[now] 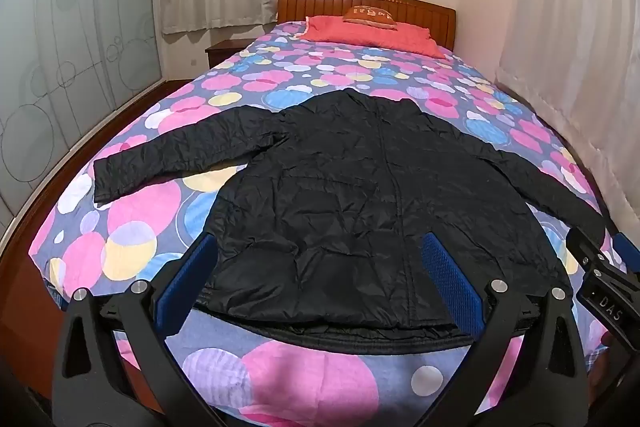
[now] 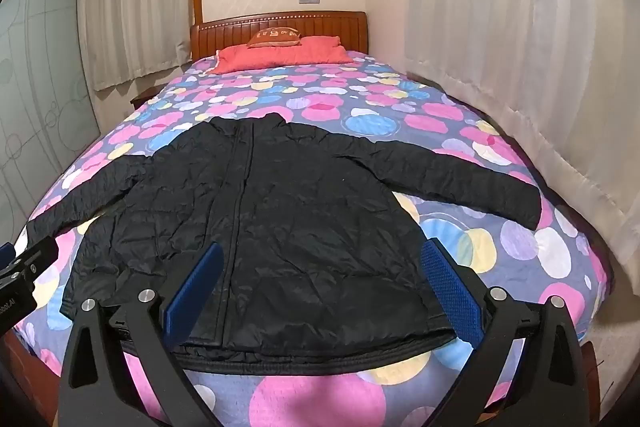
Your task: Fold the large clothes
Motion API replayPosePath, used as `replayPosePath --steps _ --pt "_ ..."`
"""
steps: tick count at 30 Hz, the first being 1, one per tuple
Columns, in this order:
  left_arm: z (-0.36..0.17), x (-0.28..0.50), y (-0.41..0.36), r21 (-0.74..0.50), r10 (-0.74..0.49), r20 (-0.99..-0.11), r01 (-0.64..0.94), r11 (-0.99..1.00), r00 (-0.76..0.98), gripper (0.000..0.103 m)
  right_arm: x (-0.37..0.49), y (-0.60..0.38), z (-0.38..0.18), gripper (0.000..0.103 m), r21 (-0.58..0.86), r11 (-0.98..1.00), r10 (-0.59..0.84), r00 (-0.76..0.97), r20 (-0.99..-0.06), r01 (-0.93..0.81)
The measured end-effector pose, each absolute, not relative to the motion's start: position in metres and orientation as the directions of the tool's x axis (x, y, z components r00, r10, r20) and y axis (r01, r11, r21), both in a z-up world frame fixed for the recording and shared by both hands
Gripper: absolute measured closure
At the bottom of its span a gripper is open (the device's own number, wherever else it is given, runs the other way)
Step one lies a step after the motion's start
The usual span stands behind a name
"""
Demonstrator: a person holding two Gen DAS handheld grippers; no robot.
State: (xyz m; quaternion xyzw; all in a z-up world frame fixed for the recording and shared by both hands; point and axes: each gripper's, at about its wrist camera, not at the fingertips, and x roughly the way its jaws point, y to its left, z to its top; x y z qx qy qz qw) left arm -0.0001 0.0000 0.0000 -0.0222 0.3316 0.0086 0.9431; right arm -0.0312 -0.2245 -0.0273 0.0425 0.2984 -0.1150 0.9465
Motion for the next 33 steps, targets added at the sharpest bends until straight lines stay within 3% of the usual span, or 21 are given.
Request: replayPosePath --steps 33 --pt "-0.0038 0.0021 0.0006 -0.044 -0.005 -0.638 -0.029 0.999 0.770 0.002 -0.0298 -0.2238 -0.0298 0.005 0.003 0.970 -0.197 0.791 -0.579 0.244"
